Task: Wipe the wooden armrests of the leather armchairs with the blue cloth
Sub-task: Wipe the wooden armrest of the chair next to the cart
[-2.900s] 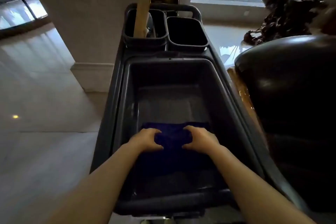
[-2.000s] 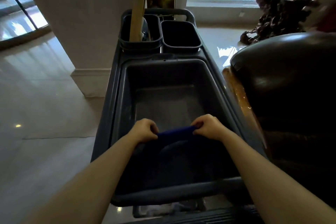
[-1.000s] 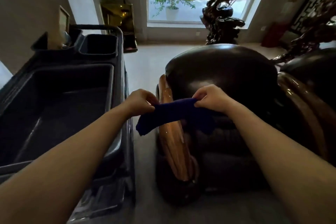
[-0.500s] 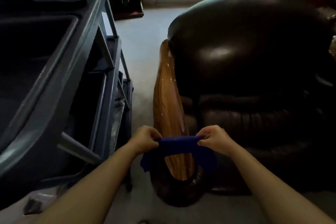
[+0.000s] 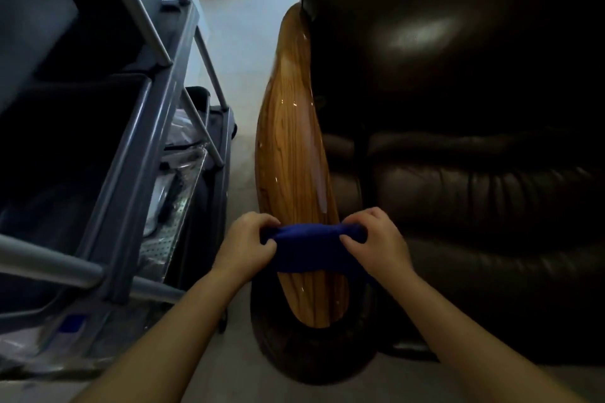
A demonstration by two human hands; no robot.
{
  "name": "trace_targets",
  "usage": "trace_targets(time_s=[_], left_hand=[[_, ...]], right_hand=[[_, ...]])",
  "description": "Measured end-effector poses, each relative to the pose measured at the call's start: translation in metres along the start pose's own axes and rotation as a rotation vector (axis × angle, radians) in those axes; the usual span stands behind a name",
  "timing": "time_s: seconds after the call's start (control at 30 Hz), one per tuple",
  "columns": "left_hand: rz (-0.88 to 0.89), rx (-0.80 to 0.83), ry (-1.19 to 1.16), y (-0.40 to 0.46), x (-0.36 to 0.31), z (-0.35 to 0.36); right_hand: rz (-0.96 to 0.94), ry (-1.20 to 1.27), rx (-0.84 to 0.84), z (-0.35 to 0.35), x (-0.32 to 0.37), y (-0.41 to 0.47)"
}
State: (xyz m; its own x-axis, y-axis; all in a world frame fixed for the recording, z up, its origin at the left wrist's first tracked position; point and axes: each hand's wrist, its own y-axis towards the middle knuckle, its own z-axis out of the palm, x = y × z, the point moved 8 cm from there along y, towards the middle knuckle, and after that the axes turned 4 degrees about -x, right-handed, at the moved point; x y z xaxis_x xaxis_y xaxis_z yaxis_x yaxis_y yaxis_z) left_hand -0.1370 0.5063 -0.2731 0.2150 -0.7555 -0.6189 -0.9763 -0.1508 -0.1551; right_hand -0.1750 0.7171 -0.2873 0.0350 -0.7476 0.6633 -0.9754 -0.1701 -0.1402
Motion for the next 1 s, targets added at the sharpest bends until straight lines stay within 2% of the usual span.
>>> trace_targets(time_s=[0.07,0.13,0.27,0.4,1.0], left_hand=[[0.042,-0.252,0.103,-0.007,-0.001,0.0],[0.062,-0.406,0.203,-0.014,-0.009,0.01],[0.045,-0.405,0.276,0.0,-0.007,0.052],[0.003,-0.468,0.24,0.019,-0.001,0.06],[0.041,-0.375,0.289,0.136,-0.029,0.006]], right_hand=[[-0.009,-0.02,-0.133,0.01,-0.005,-0.003],[-0.048,-0.077,-0.213,0.024,-0.002,-0.004],[-0.052,-0.032,-0.358,0.047,0.009,0.002],[-0.03,-0.07,-0.447,0.056,0.014,0.019],[-0.107,-0.065,-0.317,0.035,0.061,0.143]])
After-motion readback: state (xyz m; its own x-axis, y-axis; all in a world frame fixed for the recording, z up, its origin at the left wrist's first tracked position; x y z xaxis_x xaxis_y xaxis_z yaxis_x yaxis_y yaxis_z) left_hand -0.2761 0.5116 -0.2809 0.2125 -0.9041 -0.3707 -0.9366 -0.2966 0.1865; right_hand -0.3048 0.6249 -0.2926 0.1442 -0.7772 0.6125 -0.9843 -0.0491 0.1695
